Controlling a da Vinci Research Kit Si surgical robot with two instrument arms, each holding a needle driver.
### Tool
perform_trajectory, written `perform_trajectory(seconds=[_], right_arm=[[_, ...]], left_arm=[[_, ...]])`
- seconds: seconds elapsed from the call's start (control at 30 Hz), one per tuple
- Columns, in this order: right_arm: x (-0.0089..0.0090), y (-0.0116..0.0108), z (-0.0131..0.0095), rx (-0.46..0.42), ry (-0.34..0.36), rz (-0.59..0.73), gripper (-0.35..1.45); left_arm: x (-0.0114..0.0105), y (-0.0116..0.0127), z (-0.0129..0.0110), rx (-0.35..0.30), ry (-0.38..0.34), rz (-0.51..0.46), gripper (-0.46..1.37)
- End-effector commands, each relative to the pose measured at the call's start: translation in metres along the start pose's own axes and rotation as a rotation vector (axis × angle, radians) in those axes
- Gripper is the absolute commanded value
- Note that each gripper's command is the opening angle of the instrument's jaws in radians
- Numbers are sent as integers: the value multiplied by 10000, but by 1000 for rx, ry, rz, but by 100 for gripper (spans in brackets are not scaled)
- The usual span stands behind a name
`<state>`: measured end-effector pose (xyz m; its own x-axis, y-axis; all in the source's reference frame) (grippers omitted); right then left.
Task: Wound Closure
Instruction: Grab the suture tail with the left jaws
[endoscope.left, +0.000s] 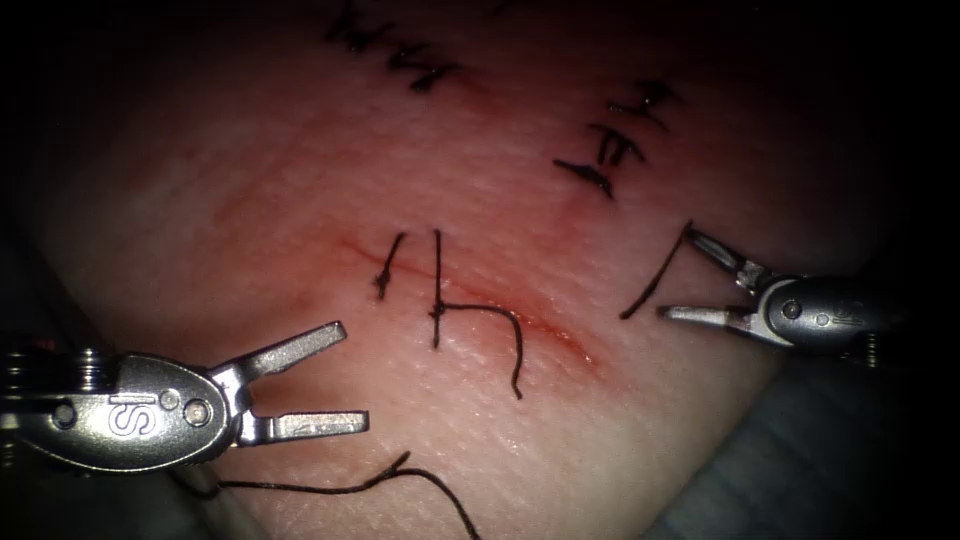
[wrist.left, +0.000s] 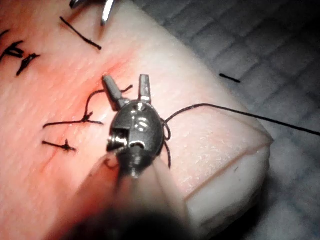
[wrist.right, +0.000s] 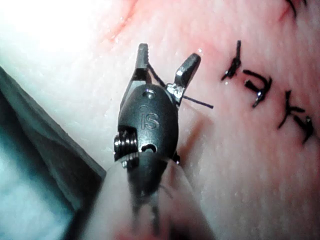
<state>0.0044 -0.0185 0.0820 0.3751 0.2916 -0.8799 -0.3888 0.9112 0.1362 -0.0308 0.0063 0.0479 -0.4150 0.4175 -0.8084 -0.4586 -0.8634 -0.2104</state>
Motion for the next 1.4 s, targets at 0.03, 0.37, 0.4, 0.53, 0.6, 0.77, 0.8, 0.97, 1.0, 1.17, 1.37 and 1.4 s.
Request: perform_trajectory(seconds=[0.03,0.37,0.4,0.53,0.6,0.77,0.8,0.97,1.0,1.17,1.37,1.4], right_arm=[[0,0,0,42,8,-6,137],[0,-1,2,68,6,-12,138],[0,-1,2,70,4,-12,138],[0,0,2,71,1,-12,138],[0,0,3,72,-1,-12,138],[-1,0,3,73,-1,-12,138],[-1,0,3,73,-1,-12,138],[-1,0,2,73,-1,-12,138],[-1,0,2,73,-1,-12,139],[-2,0,-1,75,0,-13,138],[-3,-2,-3,77,1,-16,138],[-4,-2,-3,78,2,-17,138]], left_arm=[[-4,-9,2,-20,-23,27,35],[-17,-35,15,-41,-47,39,35],[-17,-35,17,-40,-50,40,36],[-18,-29,29,-42,-76,45,37],[-18,-23,38,-45,-99,60,35],[-22,-4,61,-41,-135,117,34],[-23,0,66,-41,-146,131,35],[-35,24,92,-61,-167,153,37],[-41,32,102,-72,-172,160,37],[-52,44,125,-67,-203,186,43],[-69,51,155,-58,-231,221,49],[-74,53,161,-58,-233,226,47]])
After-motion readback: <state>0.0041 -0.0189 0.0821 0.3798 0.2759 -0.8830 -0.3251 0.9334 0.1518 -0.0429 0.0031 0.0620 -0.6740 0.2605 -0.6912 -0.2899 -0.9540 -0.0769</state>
